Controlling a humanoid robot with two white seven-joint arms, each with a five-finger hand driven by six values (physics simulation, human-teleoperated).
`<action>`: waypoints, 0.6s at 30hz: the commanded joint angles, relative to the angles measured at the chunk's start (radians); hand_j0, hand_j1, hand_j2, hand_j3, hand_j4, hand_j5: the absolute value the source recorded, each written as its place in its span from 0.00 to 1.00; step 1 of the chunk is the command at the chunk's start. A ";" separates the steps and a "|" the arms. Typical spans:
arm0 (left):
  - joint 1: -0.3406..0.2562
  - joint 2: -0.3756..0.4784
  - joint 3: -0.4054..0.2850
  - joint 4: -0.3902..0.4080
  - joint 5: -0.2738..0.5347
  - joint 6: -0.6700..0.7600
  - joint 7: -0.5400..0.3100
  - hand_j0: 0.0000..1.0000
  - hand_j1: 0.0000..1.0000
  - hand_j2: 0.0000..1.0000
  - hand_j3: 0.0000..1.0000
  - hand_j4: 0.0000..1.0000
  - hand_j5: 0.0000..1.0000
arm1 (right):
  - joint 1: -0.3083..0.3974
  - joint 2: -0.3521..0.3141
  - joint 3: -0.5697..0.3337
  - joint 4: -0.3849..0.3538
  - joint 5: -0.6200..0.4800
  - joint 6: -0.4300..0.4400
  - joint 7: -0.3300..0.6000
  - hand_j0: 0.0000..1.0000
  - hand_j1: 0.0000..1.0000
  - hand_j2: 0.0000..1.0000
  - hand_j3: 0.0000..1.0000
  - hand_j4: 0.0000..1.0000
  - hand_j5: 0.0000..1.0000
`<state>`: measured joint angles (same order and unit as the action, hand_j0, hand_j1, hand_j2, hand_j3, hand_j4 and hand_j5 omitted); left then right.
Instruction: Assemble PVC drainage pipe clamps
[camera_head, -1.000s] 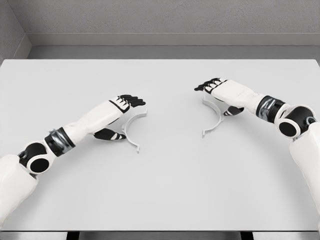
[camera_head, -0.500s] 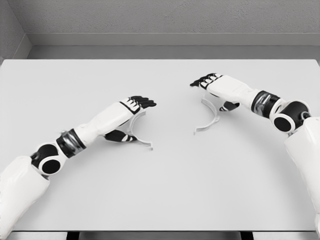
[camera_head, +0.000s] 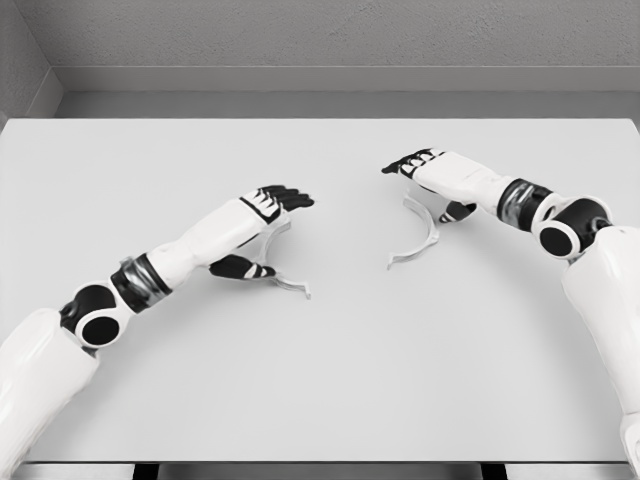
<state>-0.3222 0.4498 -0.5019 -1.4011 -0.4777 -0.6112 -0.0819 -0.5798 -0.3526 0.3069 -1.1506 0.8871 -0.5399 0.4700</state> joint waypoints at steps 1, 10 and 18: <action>0.000 0.024 0.002 -0.007 0.005 0.000 0.001 1.00 1.00 1.00 1.00 1.00 1.00 | 0.000 0.001 0.017 -0.005 -0.005 0.001 -0.001 1.00 1.00 1.00 1.00 1.00 1.00; 0.011 0.010 -0.006 0.002 -0.007 0.000 0.001 1.00 1.00 1.00 1.00 1.00 1.00 | 0.009 0.001 0.023 -0.029 -0.005 0.001 0.001 1.00 1.00 1.00 1.00 1.00 1.00; 0.011 -0.046 -0.007 0.007 -0.025 0.000 0.001 1.00 1.00 1.00 1.00 1.00 1.00 | 0.012 0.001 0.021 -0.057 -0.007 0.001 0.002 1.00 1.00 1.00 1.00 1.00 1.00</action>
<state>-0.3114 0.4211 -0.5091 -1.3957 -0.5034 -0.6112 -0.0819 -0.5676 -0.3508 0.3292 -1.2015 0.8869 -0.5405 0.4720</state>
